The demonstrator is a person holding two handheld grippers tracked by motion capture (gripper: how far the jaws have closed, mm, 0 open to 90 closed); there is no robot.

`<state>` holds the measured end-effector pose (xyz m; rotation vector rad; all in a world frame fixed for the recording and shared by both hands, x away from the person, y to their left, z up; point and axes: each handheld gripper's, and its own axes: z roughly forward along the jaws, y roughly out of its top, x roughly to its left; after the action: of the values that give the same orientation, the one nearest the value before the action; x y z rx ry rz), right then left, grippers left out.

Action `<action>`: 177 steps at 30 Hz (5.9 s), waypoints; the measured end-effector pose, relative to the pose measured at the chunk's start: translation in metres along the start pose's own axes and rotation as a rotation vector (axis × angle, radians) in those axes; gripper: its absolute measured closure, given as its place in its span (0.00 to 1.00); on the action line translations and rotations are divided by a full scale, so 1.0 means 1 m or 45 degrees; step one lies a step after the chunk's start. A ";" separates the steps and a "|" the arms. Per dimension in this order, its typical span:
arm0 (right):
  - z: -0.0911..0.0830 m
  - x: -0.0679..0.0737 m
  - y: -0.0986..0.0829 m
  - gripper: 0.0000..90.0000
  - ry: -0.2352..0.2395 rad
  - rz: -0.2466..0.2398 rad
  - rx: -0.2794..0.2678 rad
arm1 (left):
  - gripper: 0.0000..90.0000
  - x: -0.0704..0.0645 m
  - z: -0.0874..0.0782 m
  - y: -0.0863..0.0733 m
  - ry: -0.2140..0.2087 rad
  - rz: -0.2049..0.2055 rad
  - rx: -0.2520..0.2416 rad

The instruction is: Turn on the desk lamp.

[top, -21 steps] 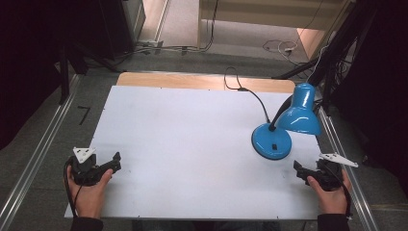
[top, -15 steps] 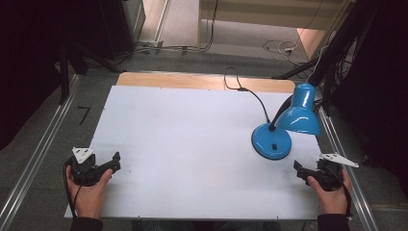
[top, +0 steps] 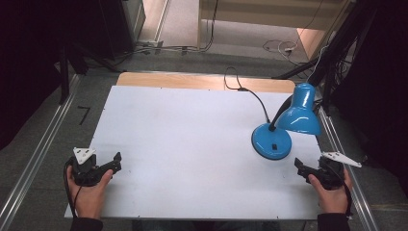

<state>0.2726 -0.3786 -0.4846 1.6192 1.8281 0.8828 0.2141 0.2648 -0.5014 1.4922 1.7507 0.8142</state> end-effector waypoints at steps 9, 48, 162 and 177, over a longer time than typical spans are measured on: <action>0.002 0.003 0.003 0.05 0.005 -0.009 -0.004 | 0.11 0.000 0.000 0.000 -0.009 -0.001 -0.009; 0.013 0.027 0.015 0.11 0.053 -0.065 -0.056 | 0.11 0.000 -0.001 -0.001 0.013 0.001 -0.007; 0.050 0.057 0.025 0.98 0.244 -0.139 -0.057 | 0.16 0.001 0.003 0.001 -0.047 -0.031 -0.010; 0.049 0.059 0.024 0.98 0.233 -0.153 -0.065 | 0.16 0.000 0.002 0.001 -0.053 -0.034 -0.021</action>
<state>0.3171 -0.3129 -0.4961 1.4217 1.9865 1.0435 0.2159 0.2653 -0.5015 1.4620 1.7259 0.7764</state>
